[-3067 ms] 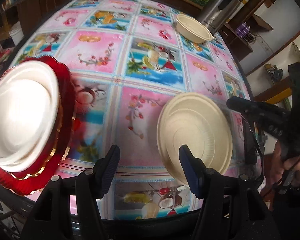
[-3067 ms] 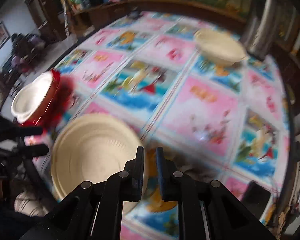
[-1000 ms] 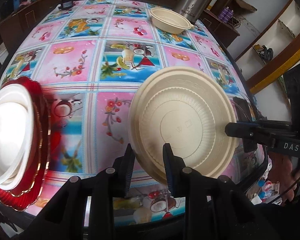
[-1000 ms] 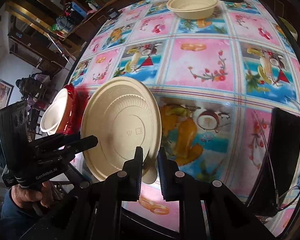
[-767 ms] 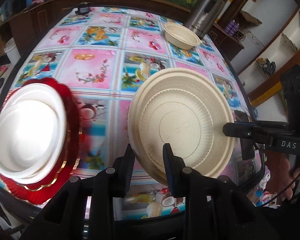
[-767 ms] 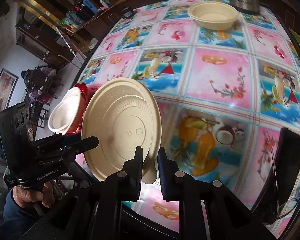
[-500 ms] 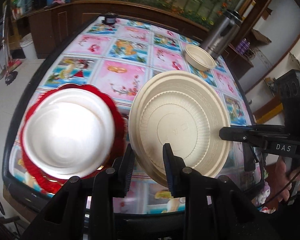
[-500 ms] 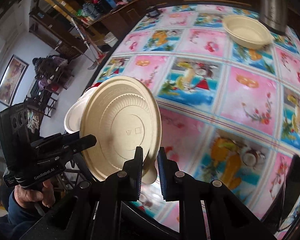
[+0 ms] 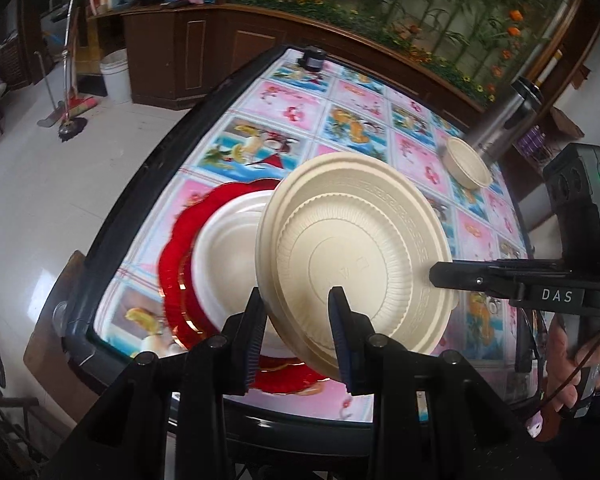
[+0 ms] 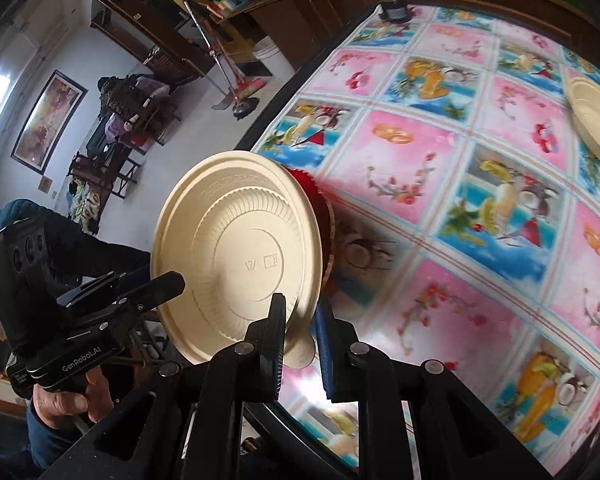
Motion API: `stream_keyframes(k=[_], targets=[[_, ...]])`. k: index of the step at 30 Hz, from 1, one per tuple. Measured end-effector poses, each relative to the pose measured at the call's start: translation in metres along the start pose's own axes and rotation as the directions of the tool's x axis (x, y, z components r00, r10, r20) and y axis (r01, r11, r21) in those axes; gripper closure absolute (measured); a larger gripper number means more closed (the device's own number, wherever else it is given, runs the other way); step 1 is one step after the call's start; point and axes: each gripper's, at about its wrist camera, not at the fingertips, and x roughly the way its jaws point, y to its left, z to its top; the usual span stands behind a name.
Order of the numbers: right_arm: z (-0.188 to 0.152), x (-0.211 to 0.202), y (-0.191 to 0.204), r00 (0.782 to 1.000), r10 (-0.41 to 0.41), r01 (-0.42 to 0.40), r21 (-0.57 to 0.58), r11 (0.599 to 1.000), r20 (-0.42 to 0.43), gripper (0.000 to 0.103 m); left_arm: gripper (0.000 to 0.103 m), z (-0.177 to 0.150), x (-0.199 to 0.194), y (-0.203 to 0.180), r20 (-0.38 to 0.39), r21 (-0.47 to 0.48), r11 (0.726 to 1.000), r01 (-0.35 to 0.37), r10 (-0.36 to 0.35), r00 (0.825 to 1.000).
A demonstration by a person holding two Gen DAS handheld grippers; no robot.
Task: Organize plates and bowls
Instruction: 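Lower the beige pulp plate onto the white plates and open the right tool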
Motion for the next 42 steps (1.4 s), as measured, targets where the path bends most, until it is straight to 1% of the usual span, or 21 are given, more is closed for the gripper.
stream_keyframes(k=[5,11,16,25,28,30,34,35,36,38,42], targets=[[0.010,0.026,0.015,1.000,-0.002,0.001,-0.016,1.000,-0.026,0.086,0.074,0.001,0.009,0.023,-0.022,-0.033,0.999,-0.006,0.006,1.000],[0.018,0.045,0.017,0.999,-0.028,0.027,-0.004,1.000,-0.041,0.086,0.074,0.004,0.030,0.036,-0.058,-0.043,0.999,0.007,-0.010,0.998],[0.024,0.055,0.013,0.998,-0.045,0.045,0.016,0.999,-0.046,0.087,0.074,0.009,0.042,0.040,-0.078,-0.034,0.999,0.019,-0.021,0.997],[0.025,0.062,0.009,0.997,-0.058,0.061,0.047,0.997,-0.051,0.086,0.074,0.015,0.048,0.045,-0.082,-0.030,0.999,0.034,-0.036,0.996],[0.024,0.059,0.010,0.997,-0.058,0.060,0.051,0.997,-0.044,0.086,0.068,0.015,0.047,0.046,-0.081,-0.039,0.998,0.040,-0.043,0.996],[0.024,0.059,0.009,0.997,-0.058,0.061,0.056,0.997,-0.042,0.086,0.061,0.014,0.047,0.045,-0.078,-0.039,0.999,0.036,-0.038,0.996],[0.024,0.055,0.006,0.998,-0.050,0.052,0.060,0.997,-0.040,0.085,0.059,0.013,0.044,0.045,-0.072,-0.049,0.998,0.029,-0.032,0.997],[0.024,0.053,0.004,0.998,-0.046,0.048,0.062,0.997,-0.039,0.085,0.056,0.013,0.043,0.045,-0.070,-0.052,0.998,0.028,-0.031,0.997],[0.024,0.051,0.003,0.998,-0.041,0.043,0.065,0.997,-0.037,0.085,0.050,0.013,0.041,0.046,-0.066,-0.057,0.998,0.027,-0.030,0.997],[0.024,0.048,0.001,0.999,-0.039,0.041,0.066,0.997,-0.031,0.085,0.045,0.013,0.038,0.047,-0.057,-0.067,0.998,0.020,-0.024,0.998],[0.022,0.038,-0.006,0.999,-0.028,0.030,0.072,0.997,-0.019,0.085,0.045,0.013,0.029,0.050,-0.035,-0.091,0.996,0.007,-0.010,0.999]])
